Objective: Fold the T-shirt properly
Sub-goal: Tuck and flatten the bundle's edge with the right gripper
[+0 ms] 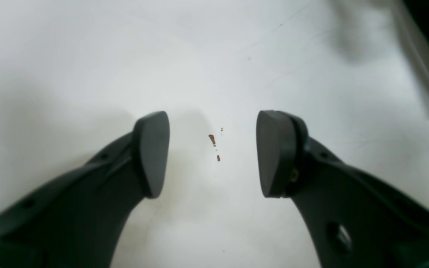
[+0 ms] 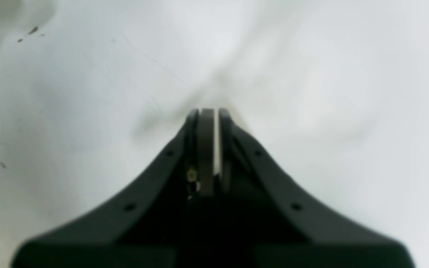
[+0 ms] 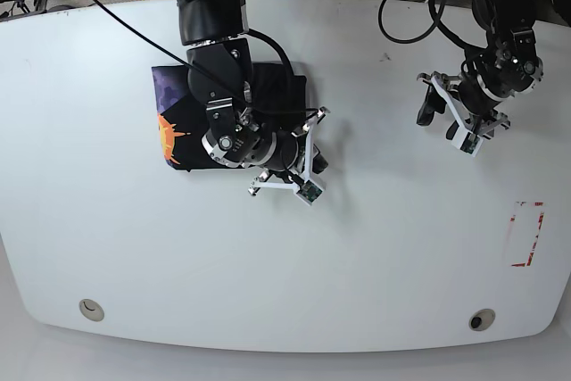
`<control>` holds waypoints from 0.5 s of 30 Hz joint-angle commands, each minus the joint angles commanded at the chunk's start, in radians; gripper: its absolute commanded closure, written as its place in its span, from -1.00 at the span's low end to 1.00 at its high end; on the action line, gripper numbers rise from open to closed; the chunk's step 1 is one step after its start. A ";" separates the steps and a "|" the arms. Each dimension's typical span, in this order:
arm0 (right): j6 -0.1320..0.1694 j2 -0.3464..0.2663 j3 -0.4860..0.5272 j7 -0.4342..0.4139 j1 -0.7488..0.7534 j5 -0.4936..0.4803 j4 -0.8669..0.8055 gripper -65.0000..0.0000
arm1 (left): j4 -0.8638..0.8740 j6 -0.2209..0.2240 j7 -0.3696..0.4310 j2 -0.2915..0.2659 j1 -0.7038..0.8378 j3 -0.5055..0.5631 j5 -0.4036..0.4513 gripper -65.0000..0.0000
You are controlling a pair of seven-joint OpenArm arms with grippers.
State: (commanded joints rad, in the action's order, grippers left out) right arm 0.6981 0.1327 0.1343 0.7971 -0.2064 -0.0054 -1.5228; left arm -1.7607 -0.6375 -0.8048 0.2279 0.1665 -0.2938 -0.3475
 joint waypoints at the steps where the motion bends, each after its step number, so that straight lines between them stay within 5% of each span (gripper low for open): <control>1: 0.000 -0.003 -0.002 0.012 0.026 0.000 -0.044 0.54 | 0.000 0.000 0.000 0.000 0.000 0.000 0.000 -0.06; 6: 0.000 -0.028 -0.075 0.071 0.146 0.000 -0.278 0.10 | 0.002 0.000 0.000 0.000 0.002 0.000 0.000 -0.06; 15: 0.000 -0.089 -0.084 0.114 0.321 -0.012 -0.479 0.32 | 0.046 -0.002 0.003 0.000 -0.005 0.020 -0.002 -0.06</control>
State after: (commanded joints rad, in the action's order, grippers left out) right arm 0.6981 0.0437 0.0499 0.9106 0.1143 -0.0176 -2.0016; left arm -1.7146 -0.6391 -0.8017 0.2279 0.1619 -0.2739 -0.3491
